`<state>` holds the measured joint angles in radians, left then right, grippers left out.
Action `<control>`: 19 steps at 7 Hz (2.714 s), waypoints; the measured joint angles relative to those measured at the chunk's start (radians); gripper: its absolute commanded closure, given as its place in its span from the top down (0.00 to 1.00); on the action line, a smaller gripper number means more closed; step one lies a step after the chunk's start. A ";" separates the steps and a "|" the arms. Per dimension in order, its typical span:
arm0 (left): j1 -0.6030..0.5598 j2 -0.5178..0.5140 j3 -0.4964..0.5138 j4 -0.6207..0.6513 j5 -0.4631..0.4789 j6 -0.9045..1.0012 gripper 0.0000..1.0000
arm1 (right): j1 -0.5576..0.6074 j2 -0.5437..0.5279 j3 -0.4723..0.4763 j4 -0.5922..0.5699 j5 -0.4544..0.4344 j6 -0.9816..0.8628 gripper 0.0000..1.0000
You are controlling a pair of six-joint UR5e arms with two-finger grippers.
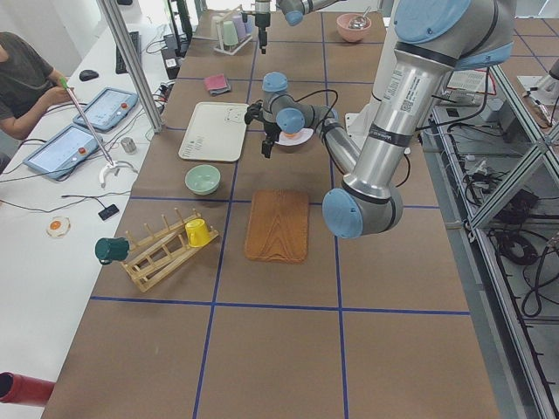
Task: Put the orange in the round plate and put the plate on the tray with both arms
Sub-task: 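Release the orange, withdraw the left arm while the right arm approaches, then hook the right gripper against the plate rim nearest the robot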
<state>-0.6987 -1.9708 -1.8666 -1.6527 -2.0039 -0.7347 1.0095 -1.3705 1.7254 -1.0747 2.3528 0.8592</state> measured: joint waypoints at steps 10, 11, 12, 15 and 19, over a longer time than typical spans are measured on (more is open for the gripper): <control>-0.477 0.217 0.076 0.014 -0.341 0.685 0.99 | -0.885 0.014 -0.134 1.016 -1.369 1.145 0.99; -0.478 0.217 0.074 0.013 -0.342 0.686 0.99 | -0.902 0.035 -0.181 1.050 -1.397 1.148 0.97; -0.478 0.217 0.072 0.013 -0.342 0.686 0.99 | -0.908 0.048 -0.211 1.061 -1.406 1.148 0.93; -0.479 0.219 0.068 0.013 -0.342 0.683 0.99 | -0.897 0.117 -0.291 1.063 -1.410 1.150 0.62; -0.480 0.219 0.065 0.011 -0.341 0.682 0.99 | -0.893 0.148 -0.316 1.061 -1.412 1.150 0.00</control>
<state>-1.1792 -1.7518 -1.8012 -1.6413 -2.3445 -0.0532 0.1161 -1.2227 1.4099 -0.0137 0.9412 2.0096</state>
